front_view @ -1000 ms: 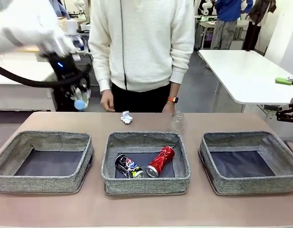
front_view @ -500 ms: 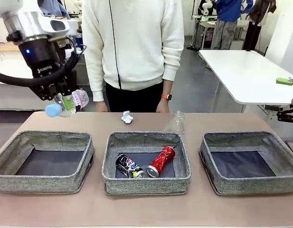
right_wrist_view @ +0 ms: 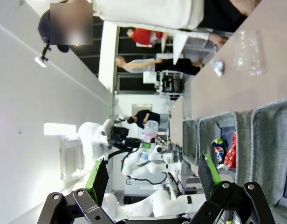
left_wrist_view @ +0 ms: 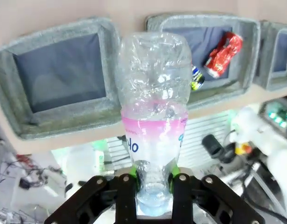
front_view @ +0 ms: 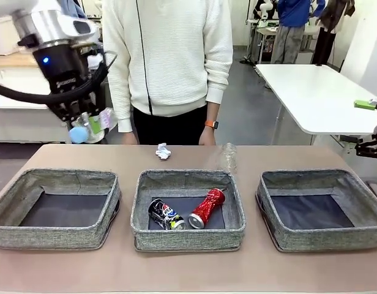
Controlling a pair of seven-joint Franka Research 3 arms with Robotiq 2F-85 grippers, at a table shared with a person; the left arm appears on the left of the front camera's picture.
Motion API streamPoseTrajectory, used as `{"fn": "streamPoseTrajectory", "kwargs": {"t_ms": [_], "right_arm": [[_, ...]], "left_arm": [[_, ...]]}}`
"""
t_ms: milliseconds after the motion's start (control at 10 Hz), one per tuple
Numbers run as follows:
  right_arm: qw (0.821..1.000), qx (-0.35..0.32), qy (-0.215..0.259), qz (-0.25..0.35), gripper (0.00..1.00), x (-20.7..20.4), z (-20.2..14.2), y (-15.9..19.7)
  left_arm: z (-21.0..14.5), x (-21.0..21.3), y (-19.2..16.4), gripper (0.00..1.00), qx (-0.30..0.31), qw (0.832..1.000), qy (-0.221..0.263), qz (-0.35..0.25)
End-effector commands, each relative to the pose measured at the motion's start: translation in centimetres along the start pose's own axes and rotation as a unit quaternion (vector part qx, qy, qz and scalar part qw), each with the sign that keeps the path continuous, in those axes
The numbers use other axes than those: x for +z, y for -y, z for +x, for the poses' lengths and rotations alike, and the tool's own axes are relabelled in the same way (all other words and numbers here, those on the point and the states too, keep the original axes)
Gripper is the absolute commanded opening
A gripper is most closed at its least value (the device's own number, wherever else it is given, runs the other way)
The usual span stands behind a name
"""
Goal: Sort the waste into the appropriate baskets.
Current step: Pick up the waste item pointed out by the person.
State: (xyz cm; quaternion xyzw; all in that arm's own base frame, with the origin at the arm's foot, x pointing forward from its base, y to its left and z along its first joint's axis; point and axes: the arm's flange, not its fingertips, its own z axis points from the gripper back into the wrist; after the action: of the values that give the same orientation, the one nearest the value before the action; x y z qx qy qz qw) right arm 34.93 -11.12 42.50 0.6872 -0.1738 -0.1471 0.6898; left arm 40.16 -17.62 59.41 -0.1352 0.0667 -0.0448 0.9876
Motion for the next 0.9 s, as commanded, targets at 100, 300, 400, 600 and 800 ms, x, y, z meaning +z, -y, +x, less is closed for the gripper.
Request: {"fn": "streamPoseTrajectory", "kwargs": {"t_ms": [100,300,400,600,800], "right_arm": [[1.000,0.010,0.002,0.011,1.00,-0.1,0.1,-0.1],[1.000,0.010,0.002,0.011,1.00,-0.1,0.1,-0.1],[1.000,0.010,0.002,0.011,1.00,-0.1,0.1,-0.1],[1.000,0.010,0.002,0.011,1.00,-0.1,0.1,-0.1],[1.000,0.010,0.002,0.011,1.00,-0.1,0.1,-0.1]], "left_arm": [[-3.9,4.6,11.9,0.22,0.012,0.995,0.067,0.070],[-6.2,6.1,18.9,0.22,0.005,0.993,0.081,0.083],[-7.3,6.6,21.1,0.22,-0.002,0.989,0.109,0.096],[-7.9,7.4,24.5,0.22,-0.037,0.988,0.112,0.103],[-7.1,8.6,25.9,0.22,-0.034,0.989,0.108,0.091]]}}
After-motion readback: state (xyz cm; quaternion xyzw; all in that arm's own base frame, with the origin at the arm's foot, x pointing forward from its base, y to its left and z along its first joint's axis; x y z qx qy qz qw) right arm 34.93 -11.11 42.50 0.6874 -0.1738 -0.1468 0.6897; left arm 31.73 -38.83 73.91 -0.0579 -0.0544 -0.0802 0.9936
